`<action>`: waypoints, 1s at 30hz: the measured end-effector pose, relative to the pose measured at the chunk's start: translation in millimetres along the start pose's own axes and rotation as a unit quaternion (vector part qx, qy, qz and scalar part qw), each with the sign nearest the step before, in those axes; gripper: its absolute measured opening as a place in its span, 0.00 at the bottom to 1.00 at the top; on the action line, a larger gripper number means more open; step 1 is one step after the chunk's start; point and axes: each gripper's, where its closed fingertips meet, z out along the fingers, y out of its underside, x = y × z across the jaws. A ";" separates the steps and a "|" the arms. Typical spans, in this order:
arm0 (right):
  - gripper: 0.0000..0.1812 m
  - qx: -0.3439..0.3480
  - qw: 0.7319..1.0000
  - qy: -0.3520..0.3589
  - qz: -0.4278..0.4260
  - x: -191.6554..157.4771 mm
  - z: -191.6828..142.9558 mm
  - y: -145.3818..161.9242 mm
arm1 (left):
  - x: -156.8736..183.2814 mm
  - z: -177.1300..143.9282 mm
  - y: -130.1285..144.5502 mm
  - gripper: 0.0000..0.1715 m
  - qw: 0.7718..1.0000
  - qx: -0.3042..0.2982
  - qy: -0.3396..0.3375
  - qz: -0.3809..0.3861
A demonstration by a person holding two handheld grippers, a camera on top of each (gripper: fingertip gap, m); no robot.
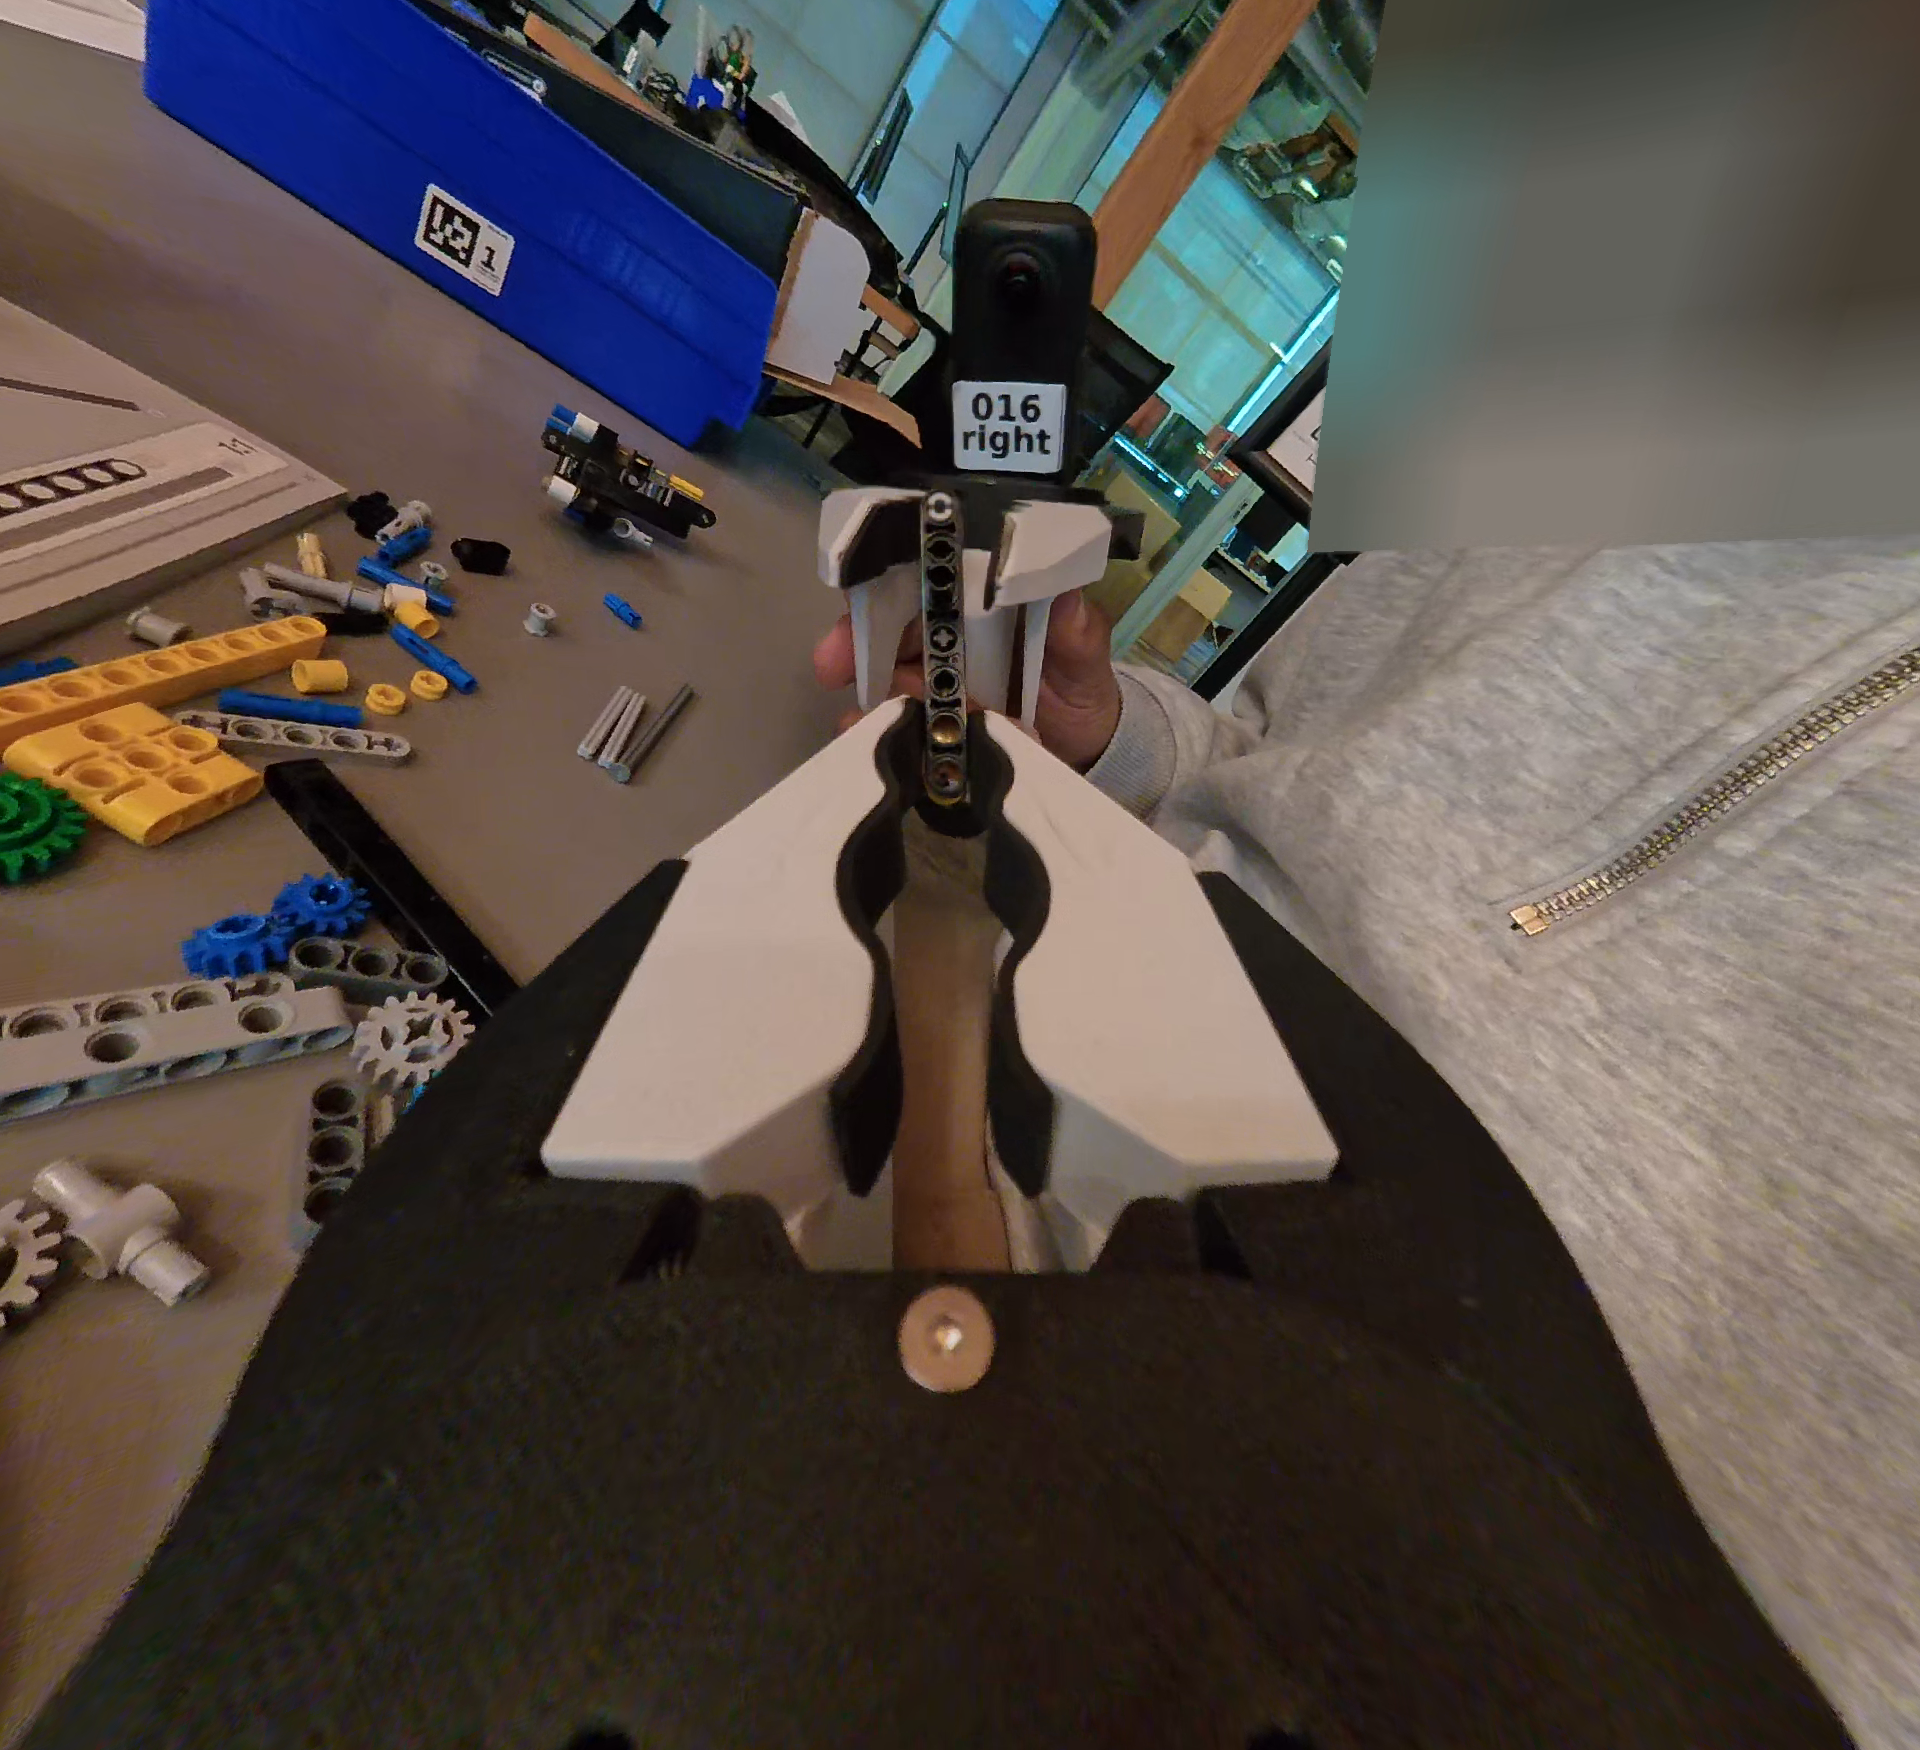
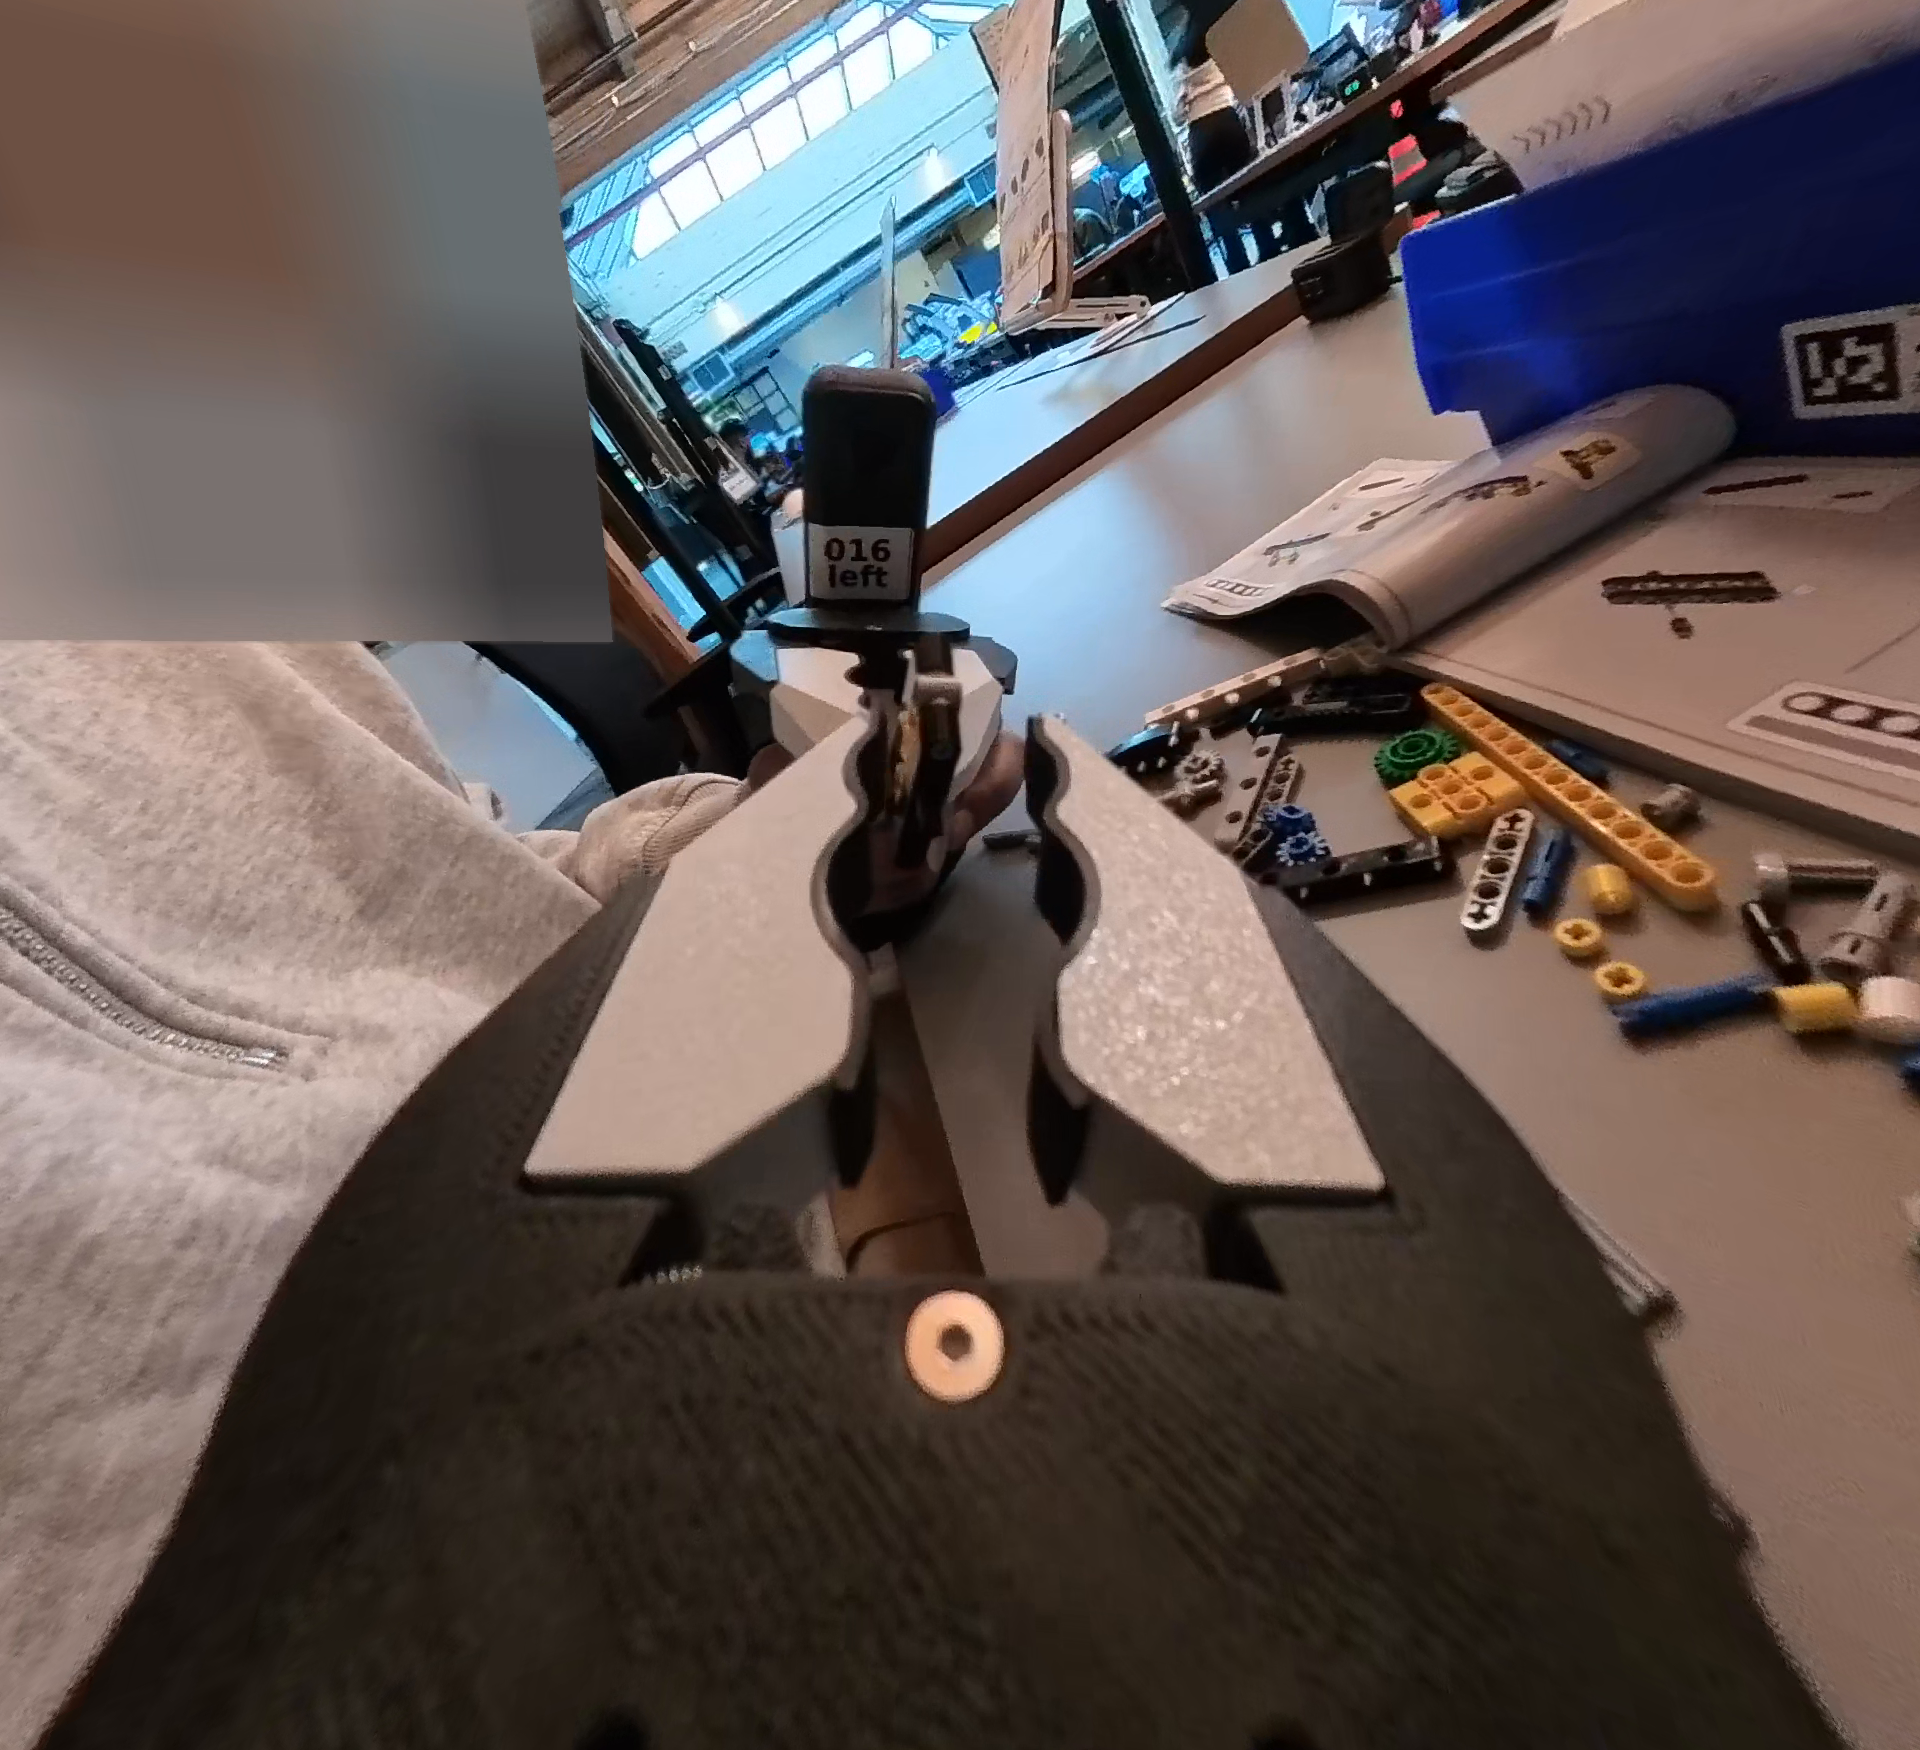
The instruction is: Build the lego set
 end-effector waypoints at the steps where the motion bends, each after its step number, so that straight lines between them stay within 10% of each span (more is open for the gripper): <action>1: 0.15 0.000 1.000 0.000 0.002 0.2 0.4 0.2 | -0.1 0.0 0.1 0.04 1.000 0.000 0.000 0.000; 8: 0.30 -0.042 0.958 0.130 -0.254 11.0 -4.5 -1.3 | -18.4 -7.7 -17.3 0.04 0.987 0.070 -0.008 -0.145; 16: 0.07 -0.052 0.613 0.287 -0.734 8.3 -0.5 -1.9 | -25.6 2.2 -16.9 0.04 0.960 0.101 -0.023 -0.262; 19: 0.10 -0.069 0.642 0.271 -0.714 11.2 4.6 4.4 | -28.9 3.2 -15.7 0.04 0.951 0.110 -0.017 -0.287; 30: 0.11 -0.120 0.613 0.249 -0.740 16.0 10.3 20.8 | -20.1 13.1 -8.5 0.04 0.950 0.085 -0.002 -0.301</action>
